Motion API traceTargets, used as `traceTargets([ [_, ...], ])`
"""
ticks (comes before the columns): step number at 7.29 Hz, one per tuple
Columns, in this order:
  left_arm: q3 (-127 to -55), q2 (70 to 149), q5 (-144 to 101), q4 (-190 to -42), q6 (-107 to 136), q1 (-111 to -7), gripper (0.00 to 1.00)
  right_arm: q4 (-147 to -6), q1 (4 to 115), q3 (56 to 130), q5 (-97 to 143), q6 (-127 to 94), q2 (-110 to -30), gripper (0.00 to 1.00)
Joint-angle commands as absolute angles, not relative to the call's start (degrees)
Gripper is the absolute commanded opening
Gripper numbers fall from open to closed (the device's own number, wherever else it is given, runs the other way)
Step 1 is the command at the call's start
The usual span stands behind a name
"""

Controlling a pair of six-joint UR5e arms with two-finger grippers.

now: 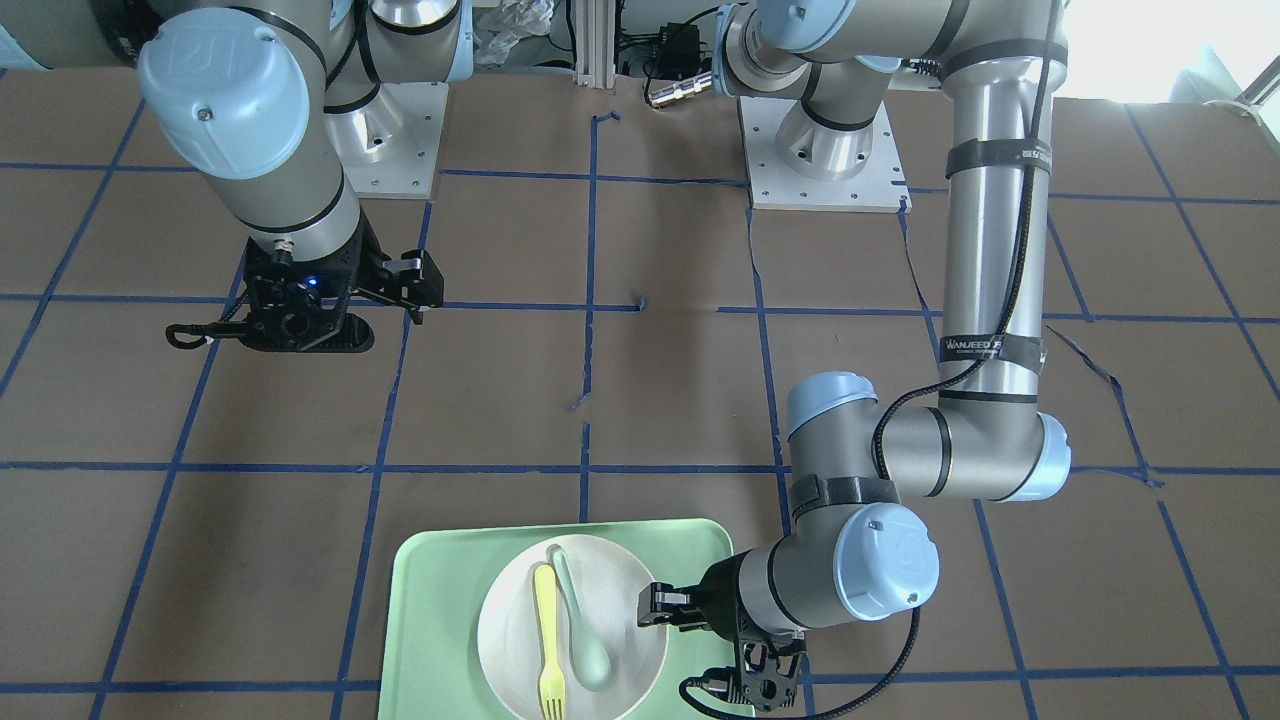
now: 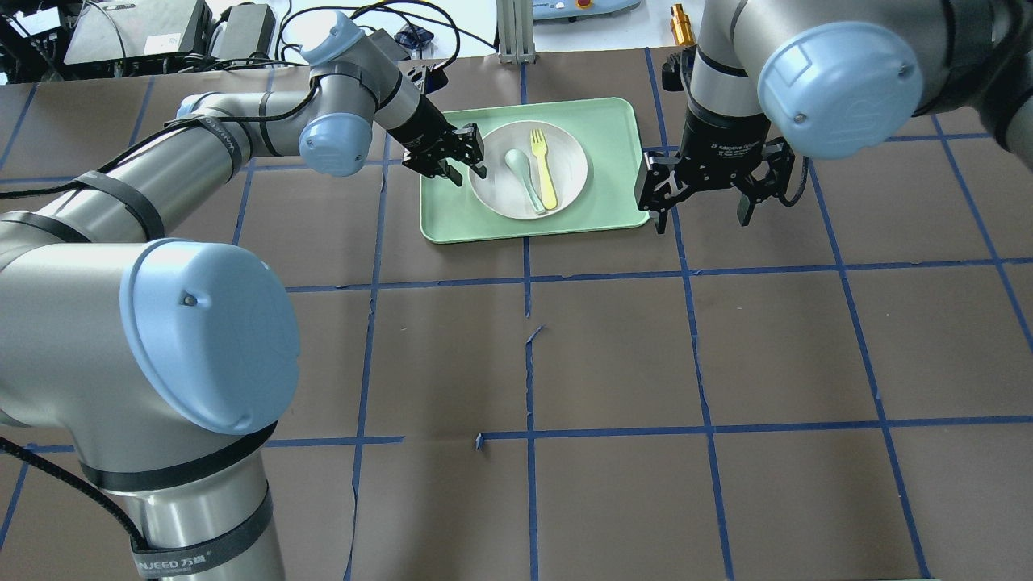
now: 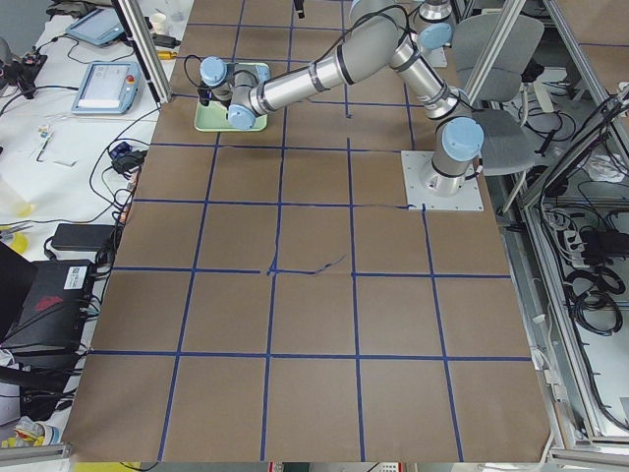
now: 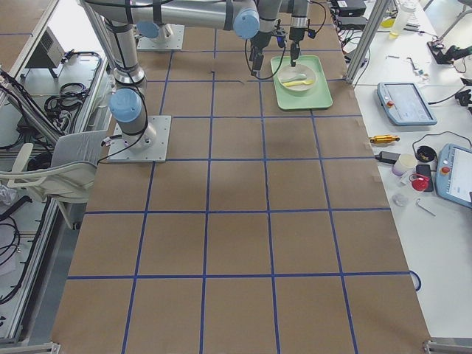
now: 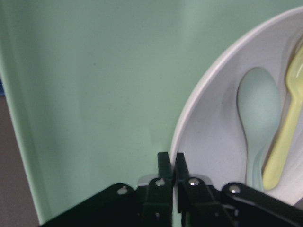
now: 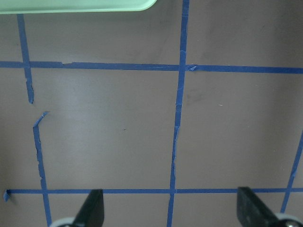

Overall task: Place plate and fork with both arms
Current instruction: 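Lower the plate onto the tray and open the left gripper, then raise the left gripper away while the right gripper moves over the plate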

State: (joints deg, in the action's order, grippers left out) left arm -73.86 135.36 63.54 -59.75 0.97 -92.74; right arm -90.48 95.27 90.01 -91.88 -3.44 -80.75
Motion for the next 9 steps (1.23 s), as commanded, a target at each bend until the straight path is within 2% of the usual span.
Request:
traceTargets([
  [1,-73.83,132.04,65.81,-59.85,1.23,-92.38,1.00,-97.17,95.27,89.30,-91.24,-4.30,-79.03,1.00],
  [3,-74.62,125.89,84.07,-68.75,0.79,-91.85,1.00,-105.69,95.36,88.86,-91.23,-5.18,-75.08,1.00],
  [6,-74.79,114.38,84.73,-92.32,0.79,-89.21,1.00,-117.29,96.67,88.07,-86.40,-8.52,-68.94,1.00],
  [7,-76.80,112.87,84.99,-93.50,0.88,-89.04,1.00,-119.51,98.16,85.98,-86.31,-9.22,-66.38,0.82],
  [8,-79.69,111.72,86.30,-92.73,0.88,-88.42,1.00,-119.62,99.65,82.04,-86.31,-8.79,-62.70,0.80],
  [9,-80.33,109.97,90.66,-92.90,0.79,-88.24,1.00,-119.62,100.36,79.13,-86.22,-7.05,-58.84,0.64],
])
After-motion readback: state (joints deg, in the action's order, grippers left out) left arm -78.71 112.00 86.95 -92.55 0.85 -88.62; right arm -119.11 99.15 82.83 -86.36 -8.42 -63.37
